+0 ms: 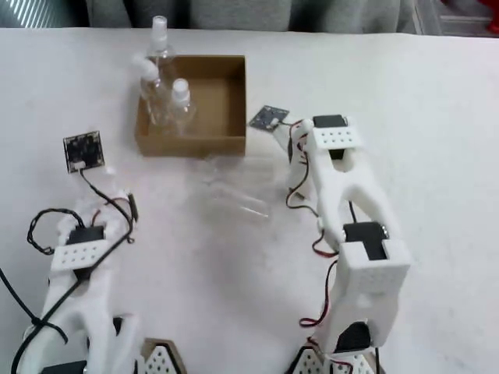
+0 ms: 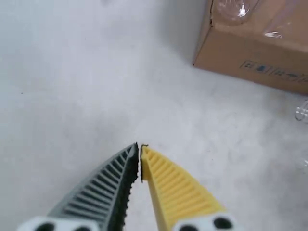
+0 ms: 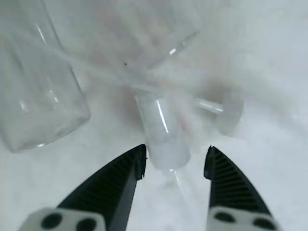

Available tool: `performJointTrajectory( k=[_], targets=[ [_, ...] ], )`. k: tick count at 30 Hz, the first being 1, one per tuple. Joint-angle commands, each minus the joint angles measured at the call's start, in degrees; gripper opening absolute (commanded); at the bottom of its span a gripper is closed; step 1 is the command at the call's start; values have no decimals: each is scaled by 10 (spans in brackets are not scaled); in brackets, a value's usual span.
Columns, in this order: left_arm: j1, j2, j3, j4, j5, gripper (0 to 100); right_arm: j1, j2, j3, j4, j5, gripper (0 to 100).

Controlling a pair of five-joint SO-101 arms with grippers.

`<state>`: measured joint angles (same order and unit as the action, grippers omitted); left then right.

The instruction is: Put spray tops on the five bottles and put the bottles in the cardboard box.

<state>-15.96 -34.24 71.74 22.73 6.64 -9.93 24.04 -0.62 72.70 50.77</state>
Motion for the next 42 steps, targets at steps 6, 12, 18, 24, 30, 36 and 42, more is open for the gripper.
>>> performJointTrajectory(
  k=[6,12,18,24,30,36,42],
  targets=[
    [-1,2,-6,-13,3,23,-16,7,-25,-6,4,95],
    [-1,2,-6,-13,3,23,0,6,-25,-5,2,22],
    [-1,2,-6,-13,3,23,19,-45,-49,43,-55,15],
    [-6,2,-7,-11,4,23,15,-145,-91,125,-229,15],
    [-11,2,-7,-9,5,23,-62,-208,-97,175,-415,15],
    [-80,0,-9,15,6,23,-203,-210,-94,167,-542,21],
    [-158,0,-7,44,6,23,-328,-143,-94,97,-626,52]
  ],
)
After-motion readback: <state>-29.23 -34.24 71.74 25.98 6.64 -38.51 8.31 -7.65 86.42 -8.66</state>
